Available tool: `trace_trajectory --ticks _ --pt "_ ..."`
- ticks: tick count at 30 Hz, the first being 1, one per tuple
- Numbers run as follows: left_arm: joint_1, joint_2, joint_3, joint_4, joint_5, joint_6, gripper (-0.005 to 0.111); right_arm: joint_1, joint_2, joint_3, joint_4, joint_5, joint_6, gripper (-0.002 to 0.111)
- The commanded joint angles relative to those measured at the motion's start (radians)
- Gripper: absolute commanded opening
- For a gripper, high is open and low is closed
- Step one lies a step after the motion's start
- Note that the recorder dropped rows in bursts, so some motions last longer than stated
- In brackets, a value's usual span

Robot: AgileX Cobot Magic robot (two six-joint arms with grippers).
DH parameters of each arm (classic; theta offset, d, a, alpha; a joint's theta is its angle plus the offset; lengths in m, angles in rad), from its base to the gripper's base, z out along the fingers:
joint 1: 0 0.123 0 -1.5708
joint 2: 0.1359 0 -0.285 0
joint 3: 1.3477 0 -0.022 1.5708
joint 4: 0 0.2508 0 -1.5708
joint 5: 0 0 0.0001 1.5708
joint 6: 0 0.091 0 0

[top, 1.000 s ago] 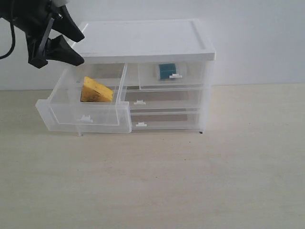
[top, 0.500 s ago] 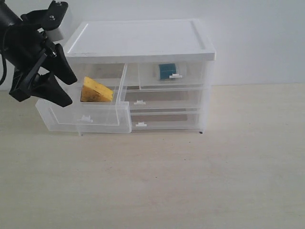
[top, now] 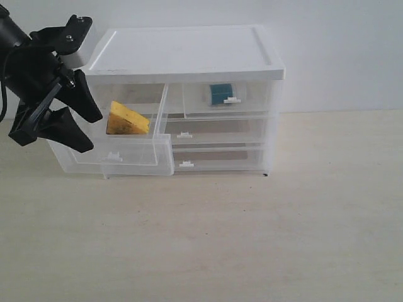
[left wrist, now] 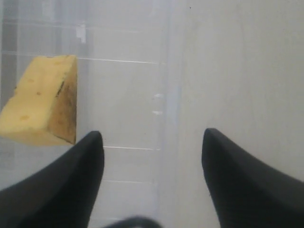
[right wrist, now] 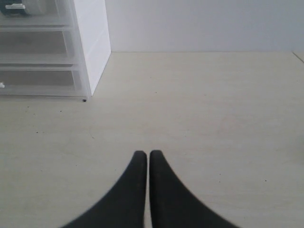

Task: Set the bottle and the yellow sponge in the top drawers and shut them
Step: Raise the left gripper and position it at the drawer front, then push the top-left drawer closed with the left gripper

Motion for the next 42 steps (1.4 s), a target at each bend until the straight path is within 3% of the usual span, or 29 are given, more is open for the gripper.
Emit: trace_trajectory --ticks 1,23,29,35,42 --pt "-0.002 0.032 0.006 -0.001 0.006 0.007 0.056 -0.003 -0.005 0.005 -0.006 -0.007 0.0 0.0" --pt "-0.002 0.059 0.006 -0.001 -0.064 0.052 0.055 -0.003 -0.005 0.005 -0.006 -0.007 0.0 0.0" --pt "-0.002 0.059 0.006 -0.001 -0.066 0.052 0.024 -0.003 -0.005 0.005 -0.006 -0.007 0.0 0.0" --pt "-0.002 0.059 0.006 -0.001 -0.073 0.06 0.004 -0.003 -0.005 0.005 -0.006 -0.007 0.0 0.0" --pt "-0.002 0.059 0.006 -0.029 -0.101 0.045 0.004 -0.003 -0.005 0.005 -0.006 -0.007 0.0 0.0"
